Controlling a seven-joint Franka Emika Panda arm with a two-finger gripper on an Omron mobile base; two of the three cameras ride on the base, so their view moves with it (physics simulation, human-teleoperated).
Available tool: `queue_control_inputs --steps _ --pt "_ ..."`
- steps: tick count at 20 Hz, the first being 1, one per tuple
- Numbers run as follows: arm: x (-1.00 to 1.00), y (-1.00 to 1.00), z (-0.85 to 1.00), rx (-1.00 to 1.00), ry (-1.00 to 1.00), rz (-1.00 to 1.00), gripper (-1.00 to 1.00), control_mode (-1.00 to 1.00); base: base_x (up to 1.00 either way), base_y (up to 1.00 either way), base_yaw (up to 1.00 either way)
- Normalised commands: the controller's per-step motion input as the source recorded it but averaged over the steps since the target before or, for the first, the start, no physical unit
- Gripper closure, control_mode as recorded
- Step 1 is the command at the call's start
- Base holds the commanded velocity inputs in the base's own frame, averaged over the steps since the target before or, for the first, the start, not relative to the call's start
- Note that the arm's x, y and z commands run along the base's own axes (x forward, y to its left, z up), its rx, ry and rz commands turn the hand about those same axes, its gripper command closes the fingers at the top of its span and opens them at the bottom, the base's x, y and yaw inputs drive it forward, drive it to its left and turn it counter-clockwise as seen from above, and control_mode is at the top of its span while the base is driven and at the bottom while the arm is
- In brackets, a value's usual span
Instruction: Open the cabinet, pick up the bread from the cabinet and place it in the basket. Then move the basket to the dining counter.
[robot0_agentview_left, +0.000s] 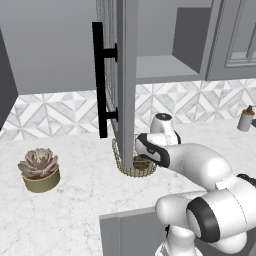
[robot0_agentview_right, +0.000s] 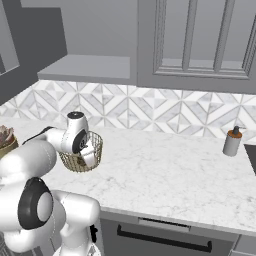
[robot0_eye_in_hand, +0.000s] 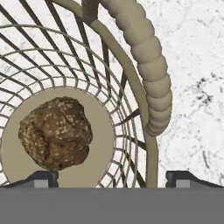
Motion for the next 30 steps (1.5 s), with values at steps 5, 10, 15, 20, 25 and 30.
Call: queue_control_inputs --steps 5,10,15,20,25,30 --pt "0.00 0.00 -0.04 0.00 0.00 0.00 1.00 -1.00 0.00 0.00 0.00" --pt "0.00 0.00 0.00 0.00 0.00 0.00 1.00 -1.00 0.00 0.00 0.00" --pt "-0.08 -0.11 0.21 0.00 0.00 -0.07 1.00 -1.00 0.00 0.00 0.00" --pt "-0.20 -0.46 0.56 0.02 0.00 -0.18 1.00 -1.00 0.00 0.00 0.00" --pt "-0.21 -0.59 0.46 0.03 0.00 -0.26 1.00 -1.00 0.00 0.00 0.00" --pt "-0.41 -0.23 0.60 0.00 -0.01 -0.19 1.00 -1.00 0.00 0.00 0.00"
